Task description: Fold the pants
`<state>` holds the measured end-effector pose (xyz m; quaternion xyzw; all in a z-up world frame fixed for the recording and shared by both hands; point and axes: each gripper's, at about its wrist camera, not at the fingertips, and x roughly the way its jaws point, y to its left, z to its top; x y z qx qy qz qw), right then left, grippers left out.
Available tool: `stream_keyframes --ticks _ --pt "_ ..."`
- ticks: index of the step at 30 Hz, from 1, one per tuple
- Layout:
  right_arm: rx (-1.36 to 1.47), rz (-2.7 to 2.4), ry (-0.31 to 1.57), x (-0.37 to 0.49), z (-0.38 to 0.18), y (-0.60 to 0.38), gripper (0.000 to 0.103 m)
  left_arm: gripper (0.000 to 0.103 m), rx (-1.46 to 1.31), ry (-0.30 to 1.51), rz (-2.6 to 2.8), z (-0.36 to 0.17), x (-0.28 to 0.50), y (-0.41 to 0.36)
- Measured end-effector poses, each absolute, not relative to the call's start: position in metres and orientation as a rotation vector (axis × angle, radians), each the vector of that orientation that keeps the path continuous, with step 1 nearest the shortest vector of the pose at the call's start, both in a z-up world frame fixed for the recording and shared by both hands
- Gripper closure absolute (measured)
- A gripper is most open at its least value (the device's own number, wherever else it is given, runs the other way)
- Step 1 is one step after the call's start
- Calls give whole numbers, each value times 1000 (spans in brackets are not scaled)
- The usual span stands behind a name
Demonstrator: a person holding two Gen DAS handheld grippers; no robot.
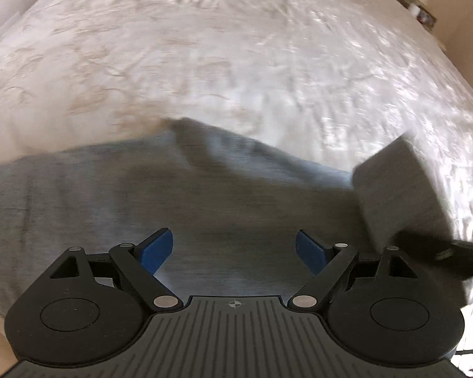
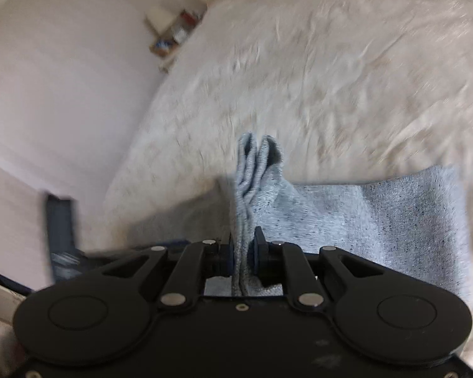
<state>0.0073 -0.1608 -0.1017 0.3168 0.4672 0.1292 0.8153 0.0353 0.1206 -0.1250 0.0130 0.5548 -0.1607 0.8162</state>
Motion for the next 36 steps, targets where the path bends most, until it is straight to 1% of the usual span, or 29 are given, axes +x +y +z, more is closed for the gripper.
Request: stream_keyframes --ticks 2,4,6,10,14,15,18,19,21,25,26,27,28,33,35,36 --pt "632 263 1040 16 -119 -136 85 18 25 1180 -348 -119 35 132" --pt "597 265 1076 21 -133 -117 78 18 22 1172 -362 -114 35 141" --pt "581 283 1111 23 -142 -106 76 18 18 1162 -385 -112 40 142" --pt "602 304 1074 20 -128 -105 72 18 28 1138 -448 -108 44 136" --pt "631 203 1030 3 -117 -140 72 18 71 1146 -535 -114 40 116" --pt "630 158 1029 0 -116 -149 72 18 80 1155 -554 -117 37 110" --pt "595 8 1053 0 -125 -179 78 18 118 1174 -603 -128 22 93" --pt "584 -27 1059 0 -128 -188 84 18 133 1182 -611 -133 17 88" --pt "564 -95 1080 3 -137 -208 89 17 172 1205 -619 -146 7 81" --pt "523 -175 1142 11 -162 -239 90 17 278 1301 -574 -180 -9 77" --pt "505 -197 1170 14 -172 -245 92 17 267 1323 -558 -186 -11 80" --pt "500 -209 1186 15 -178 -251 96 17 246 1333 -545 -188 -12 84" --pt "501 -222 1198 16 -183 -256 97 17 227 1336 -533 -189 -13 88" --pt "482 -199 1213 20 -191 -261 97 17 159 1296 -450 -170 -19 108" --pt "461 -179 1193 16 -183 -262 93 17 115 1267 -414 -159 -24 123" --pt "447 -166 1176 16 -176 -260 89 17 85 1256 -389 -154 -26 133"
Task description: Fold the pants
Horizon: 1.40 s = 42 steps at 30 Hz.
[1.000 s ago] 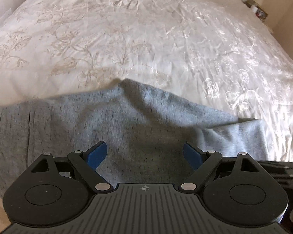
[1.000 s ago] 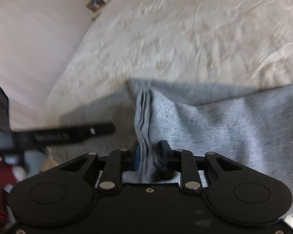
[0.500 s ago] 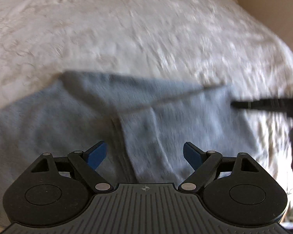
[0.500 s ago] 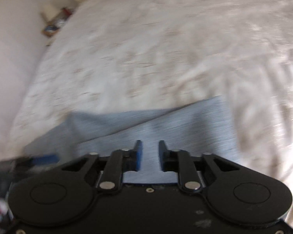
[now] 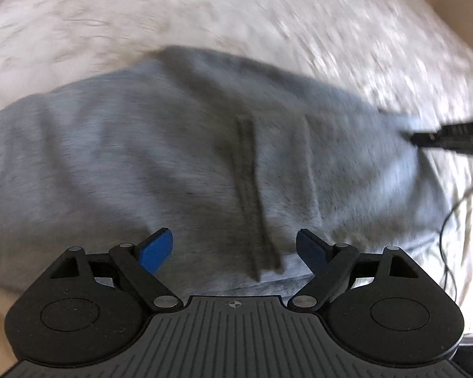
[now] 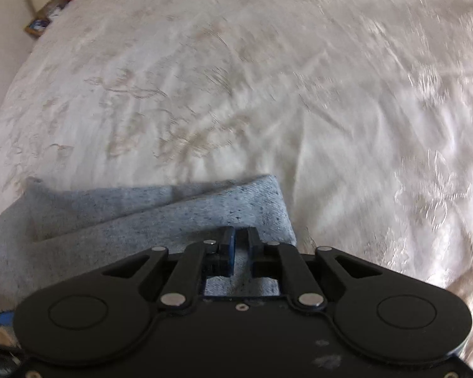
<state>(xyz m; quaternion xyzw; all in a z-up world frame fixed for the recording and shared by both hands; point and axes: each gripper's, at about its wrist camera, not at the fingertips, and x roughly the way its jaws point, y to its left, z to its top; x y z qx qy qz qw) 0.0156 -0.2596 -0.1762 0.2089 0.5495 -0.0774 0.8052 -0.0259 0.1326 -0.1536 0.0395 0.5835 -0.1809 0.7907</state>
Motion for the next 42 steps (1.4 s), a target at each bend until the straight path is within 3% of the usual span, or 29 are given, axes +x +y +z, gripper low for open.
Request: stream_keyframes --ticks 8,18,28,34,42 --pt "348 186 1090 6 -139 -202 88 17 -84 1203 -200 -131 -47 198" --pt "273 536 1201 1 -158 -90 87 16 -112 1179 -123 -121 -53 243" --pt "204 523 1295 15 -159 -47 87 16 -62 1241 -132 -152 -12 277" --pt "221 478 1224 44 -133 -28 87 11 -97 1369 -155 -185 -4 313" --pt "280 312 1169 128 -151 -10 86 5 -151 1398 -234 -195 3 328"
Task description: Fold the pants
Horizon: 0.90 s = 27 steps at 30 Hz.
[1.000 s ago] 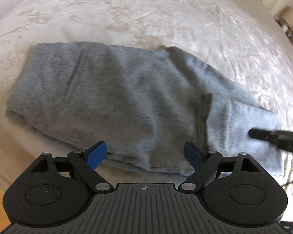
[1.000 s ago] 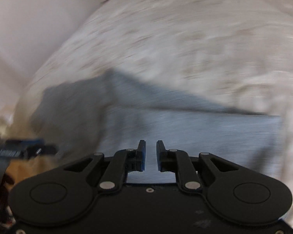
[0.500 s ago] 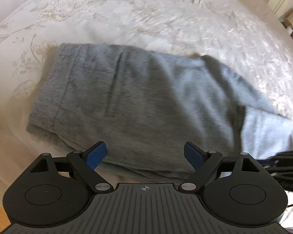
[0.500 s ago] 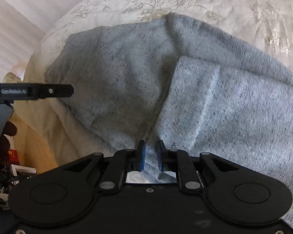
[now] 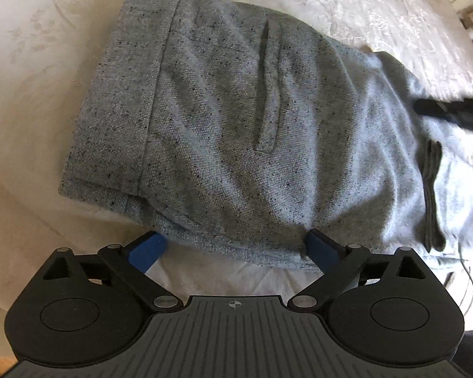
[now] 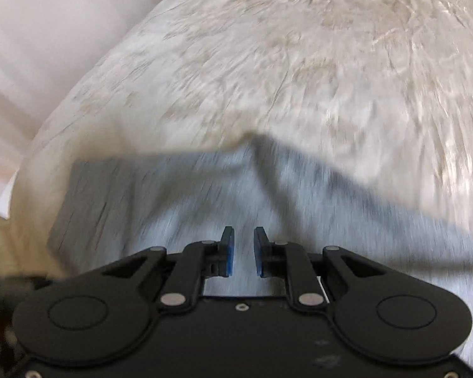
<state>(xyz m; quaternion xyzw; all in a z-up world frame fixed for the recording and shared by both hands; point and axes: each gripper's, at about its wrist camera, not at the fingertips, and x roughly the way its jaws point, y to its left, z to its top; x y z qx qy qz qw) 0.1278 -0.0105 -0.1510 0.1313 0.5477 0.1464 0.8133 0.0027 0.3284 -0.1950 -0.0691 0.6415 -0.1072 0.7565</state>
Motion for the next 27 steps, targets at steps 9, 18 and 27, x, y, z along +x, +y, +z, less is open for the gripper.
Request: stream_keyframes --ticks 9,18,27 --pt "279 131 1217 220 -204 0 94 5 -221 1312 -298 -174 -4 361" --pt "269 196 1146 187 -165 2 86 5 -315 1150 -227 -140 30 408" --pt "255 314 1192 83 -145 18 85 1 -216 1226 -197 -179 62 403"
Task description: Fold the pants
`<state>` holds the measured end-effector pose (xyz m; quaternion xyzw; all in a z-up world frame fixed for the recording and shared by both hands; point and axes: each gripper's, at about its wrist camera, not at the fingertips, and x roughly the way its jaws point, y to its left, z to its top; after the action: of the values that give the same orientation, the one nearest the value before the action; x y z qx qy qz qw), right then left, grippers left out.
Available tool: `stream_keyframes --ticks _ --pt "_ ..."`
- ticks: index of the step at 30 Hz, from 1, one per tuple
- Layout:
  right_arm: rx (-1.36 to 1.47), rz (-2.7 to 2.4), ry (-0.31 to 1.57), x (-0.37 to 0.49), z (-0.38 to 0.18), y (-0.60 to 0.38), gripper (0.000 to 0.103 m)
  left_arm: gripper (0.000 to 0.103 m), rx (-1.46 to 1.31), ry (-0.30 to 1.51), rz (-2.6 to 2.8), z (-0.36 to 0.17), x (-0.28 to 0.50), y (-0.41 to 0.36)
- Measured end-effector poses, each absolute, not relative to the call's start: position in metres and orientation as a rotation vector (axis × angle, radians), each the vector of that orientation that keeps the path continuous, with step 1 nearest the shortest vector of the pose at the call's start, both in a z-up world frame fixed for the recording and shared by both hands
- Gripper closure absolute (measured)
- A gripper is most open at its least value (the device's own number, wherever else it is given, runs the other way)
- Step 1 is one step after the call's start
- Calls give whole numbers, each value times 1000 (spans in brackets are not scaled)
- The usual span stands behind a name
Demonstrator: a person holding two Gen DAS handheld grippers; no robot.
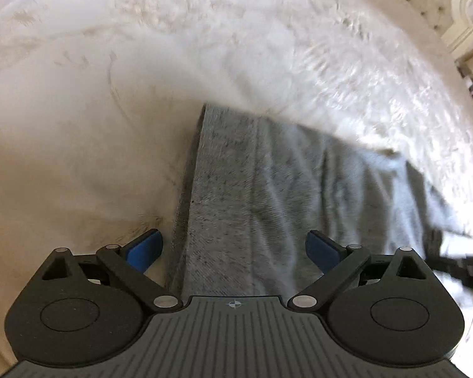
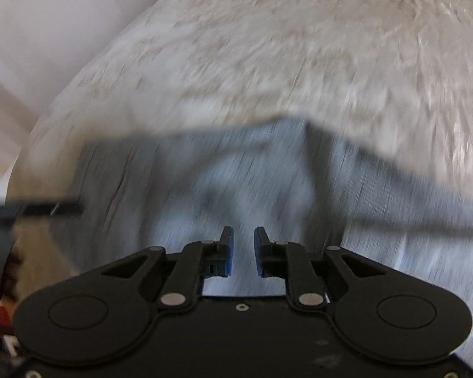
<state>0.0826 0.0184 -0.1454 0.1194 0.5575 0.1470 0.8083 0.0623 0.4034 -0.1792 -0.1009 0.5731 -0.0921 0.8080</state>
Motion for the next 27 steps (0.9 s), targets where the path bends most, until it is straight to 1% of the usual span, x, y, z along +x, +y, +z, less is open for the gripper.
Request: stream_keyframes --ticks 3,7,9,13,17,20,21,22,23,24,25,26,27 --pt "242 319 1238 53 -153 26 84 1 -190 1261 -221 -193 68 401" --pt "245 281 1326 21 -171 34 84 1 -193 1275 -246 -195 74 396" --pt "241 261 1330 9 -176 37 84 1 -217 1277 -274 -195 77 394" --pt "265 226 1323 3 -177 38 84 1 -269 1285 -260 -203 84 387" --pt "226 235 1328 5 -177 44 84 1 -349 1268 -227 -210 87 390" --pt "216 236 1327 6 -177 47 84 1 -340 1275 -227 -210 87 388" --pt "220 233 1326 8 -178 48 84 3 -326 1279 -231 -208 86 388" --pt "224 231 1325 7 -178 48 84 6 -322 1275 -234 -205 84 387" --pt "226 230 1324 7 -178 48 84 25 -323 1267 -236 -204 85 384" --pt "227 229 1322 6 -178 48 84 46 -331 1263 -242 -201 84 384" --pt "227 228 1322 6 -177 47 84 54 -353 1262 -255 -199 84 383" --pt "225 228 1320 6 -177 48 84 75 -380 1260 -255 -194 82 385" --pt "223 228 1319 5 -177 47 84 76 -404 1255 -246 -188 80 388"
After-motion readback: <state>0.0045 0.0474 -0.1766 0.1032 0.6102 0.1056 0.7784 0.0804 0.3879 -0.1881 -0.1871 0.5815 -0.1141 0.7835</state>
